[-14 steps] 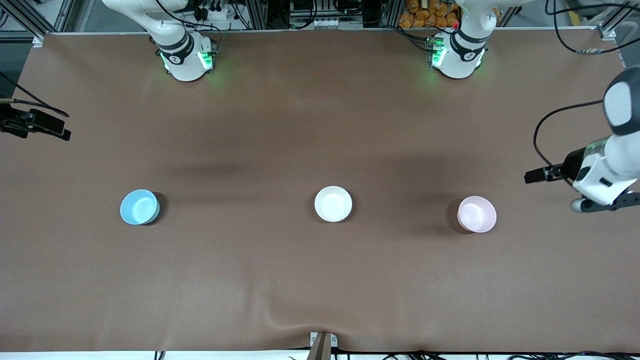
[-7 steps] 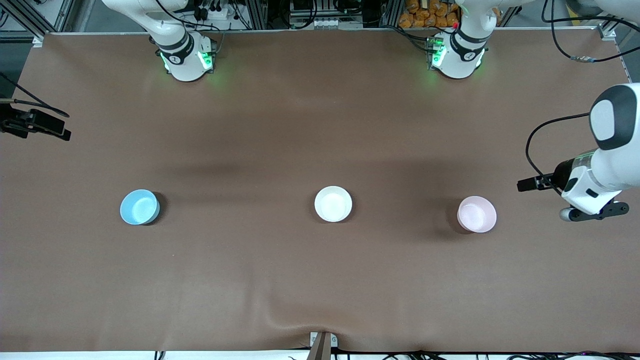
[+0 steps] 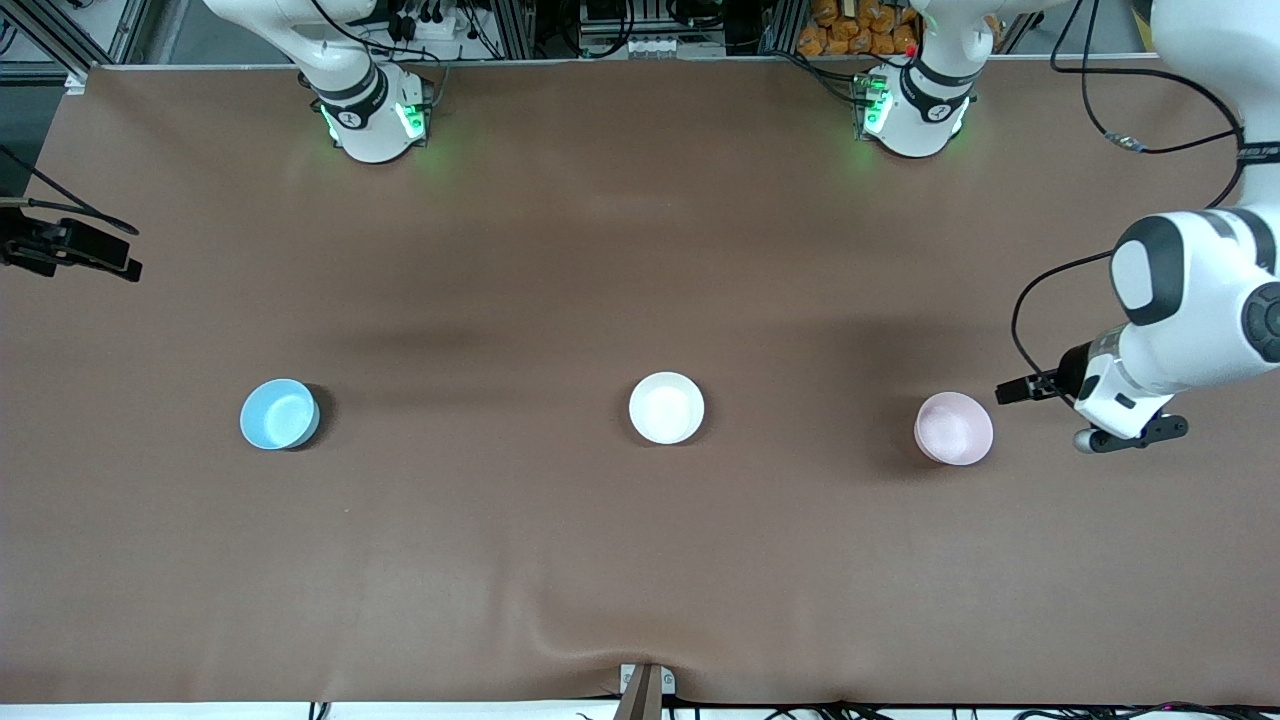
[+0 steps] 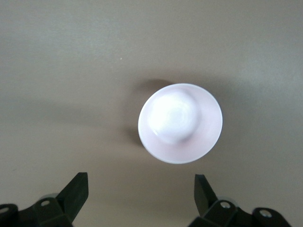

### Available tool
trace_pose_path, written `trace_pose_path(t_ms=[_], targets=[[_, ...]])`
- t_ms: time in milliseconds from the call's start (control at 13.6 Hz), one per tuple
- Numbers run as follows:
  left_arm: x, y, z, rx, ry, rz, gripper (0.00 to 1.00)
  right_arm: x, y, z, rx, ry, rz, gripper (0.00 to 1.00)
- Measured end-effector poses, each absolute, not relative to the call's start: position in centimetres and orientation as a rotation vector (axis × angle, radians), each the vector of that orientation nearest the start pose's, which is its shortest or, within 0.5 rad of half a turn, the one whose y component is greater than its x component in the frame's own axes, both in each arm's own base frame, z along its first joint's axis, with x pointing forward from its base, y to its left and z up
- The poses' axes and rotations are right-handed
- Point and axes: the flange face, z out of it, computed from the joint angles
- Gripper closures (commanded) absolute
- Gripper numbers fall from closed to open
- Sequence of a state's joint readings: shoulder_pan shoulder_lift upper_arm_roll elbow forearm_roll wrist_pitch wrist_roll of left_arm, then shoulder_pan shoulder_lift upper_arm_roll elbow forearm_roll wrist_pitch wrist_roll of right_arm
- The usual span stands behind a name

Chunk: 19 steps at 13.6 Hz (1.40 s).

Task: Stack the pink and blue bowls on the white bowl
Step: 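Lower the left gripper onto the pink bowl rim and grasp it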

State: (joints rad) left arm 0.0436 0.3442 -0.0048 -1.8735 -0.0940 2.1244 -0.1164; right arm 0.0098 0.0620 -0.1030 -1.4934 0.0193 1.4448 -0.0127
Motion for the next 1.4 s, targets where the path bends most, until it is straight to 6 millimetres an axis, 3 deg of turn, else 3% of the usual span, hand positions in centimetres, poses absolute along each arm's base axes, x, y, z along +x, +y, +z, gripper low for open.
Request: trace_pose_path(t_ms=[147, 441, 588, 882, 1176, 1250, 1397], targets=[[62.3, 1.8, 30.2, -3.206, -0.35, 0.124, 0.23, 55.8, -4.8, 61.6, -3.116, 0.124, 0.171, 0.0], [62.6, 1.8, 25.9, -3.203, -0.362, 0.107, 0.32, 55.8, -4.8, 61.6, -3.116, 0.124, 0.171, 0.0], [62.6, 1.8, 24.7, -3.201, -0.365, 0.12, 0.41, 55.8, -4.8, 61.6, -3.116, 0.124, 0.171, 0.0], [62.3, 1.9, 23.1, -3.197, -0.367, 0.151, 0.43, 55.8, -4.9, 61.6, -3.116, 0.128, 0.171, 0.0], [62.1, 2.2, 20.9, -3.192, -0.38, 0.158, 0.56, 55.8, -4.9, 61.6, -3.116, 0.127, 0.171, 0.0], [62.1, 2.2, 20.6, -3.191, -0.38, 0.161, 0.62, 55.8, -4.9, 61.6, -3.116, 0.127, 0.171, 0.0], [62.1, 2.2, 20.3, -3.191, -0.381, 0.162, 0.93, 55.8, -4.9, 61.6, -3.116, 0.127, 0.171, 0.0]])
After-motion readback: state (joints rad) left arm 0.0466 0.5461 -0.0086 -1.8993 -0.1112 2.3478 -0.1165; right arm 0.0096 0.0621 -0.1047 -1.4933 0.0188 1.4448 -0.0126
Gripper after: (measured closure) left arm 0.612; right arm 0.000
